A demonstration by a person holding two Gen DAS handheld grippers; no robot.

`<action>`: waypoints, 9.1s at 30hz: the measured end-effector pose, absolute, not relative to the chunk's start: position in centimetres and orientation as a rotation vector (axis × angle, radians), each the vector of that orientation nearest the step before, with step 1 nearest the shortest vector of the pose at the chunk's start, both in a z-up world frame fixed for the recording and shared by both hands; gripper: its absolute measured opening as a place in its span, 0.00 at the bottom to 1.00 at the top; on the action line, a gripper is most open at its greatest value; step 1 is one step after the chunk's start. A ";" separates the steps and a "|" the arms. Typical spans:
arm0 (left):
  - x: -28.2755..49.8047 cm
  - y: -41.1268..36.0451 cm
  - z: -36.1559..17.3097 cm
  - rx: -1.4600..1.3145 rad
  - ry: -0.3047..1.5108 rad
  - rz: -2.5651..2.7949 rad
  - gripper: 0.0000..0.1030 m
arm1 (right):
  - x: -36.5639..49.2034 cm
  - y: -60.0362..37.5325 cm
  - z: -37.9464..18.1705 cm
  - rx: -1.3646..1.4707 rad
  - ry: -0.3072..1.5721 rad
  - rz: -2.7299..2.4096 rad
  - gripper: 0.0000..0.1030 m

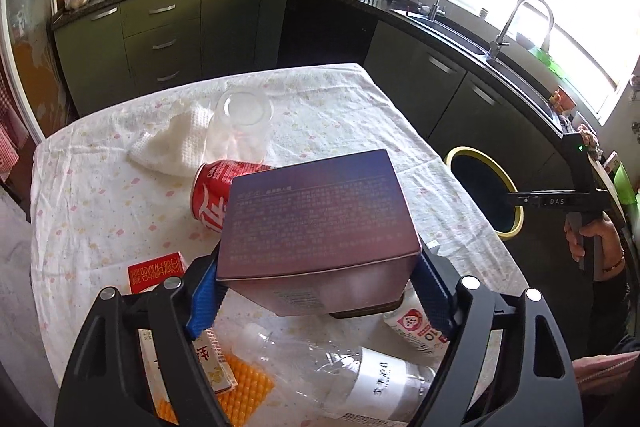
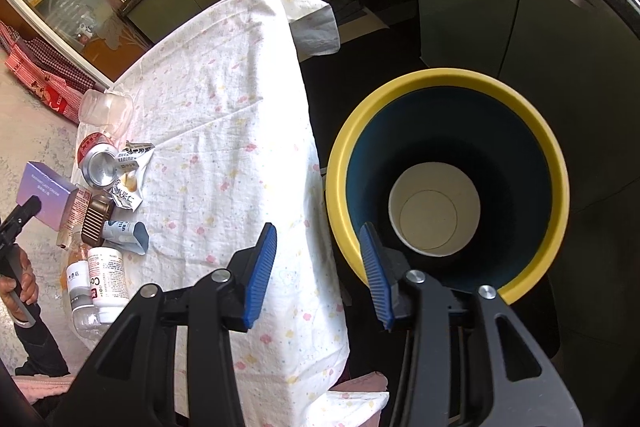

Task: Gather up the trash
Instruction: 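Grasp the pink box with the left gripper and lift it, then carry the pink box over the yellow bin and release it, then grasp the white supplement bottle with the right gripper and lift it, then move the supplement bottle over the bin and open the right gripper, then grasp the white milk carton with the left gripper and lift it, then carry the milk carton over the yellow bin and open the left gripper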

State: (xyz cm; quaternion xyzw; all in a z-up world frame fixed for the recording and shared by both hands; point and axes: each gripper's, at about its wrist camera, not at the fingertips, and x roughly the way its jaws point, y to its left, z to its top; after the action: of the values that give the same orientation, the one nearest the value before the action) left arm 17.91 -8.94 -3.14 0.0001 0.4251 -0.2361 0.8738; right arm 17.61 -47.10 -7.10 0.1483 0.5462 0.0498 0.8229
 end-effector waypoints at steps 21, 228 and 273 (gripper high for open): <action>18.0 -38.6 0.6 0.281 0.915 -0.959 0.78 | 6.5 -58.3 -7.1 0.445 1.021 -0.116 0.41; 14.3 -25.8 -0.2 0.209 0.936 -0.681 0.52 | 6.6 -50.1 -6.6 0.380 0.848 -0.193 0.56; 15.5 -40.6 -8.9 0.660 1.117 -0.821 0.51 | 5.7 -56.6 -10.5 0.530 0.835 -0.187 0.56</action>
State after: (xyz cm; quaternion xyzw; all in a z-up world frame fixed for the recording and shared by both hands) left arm 15.48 -40.56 -8.90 0.2985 0.5050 -0.3715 0.7196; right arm 5.68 -56.56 -10.47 0.2542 0.4001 -0.0898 0.8759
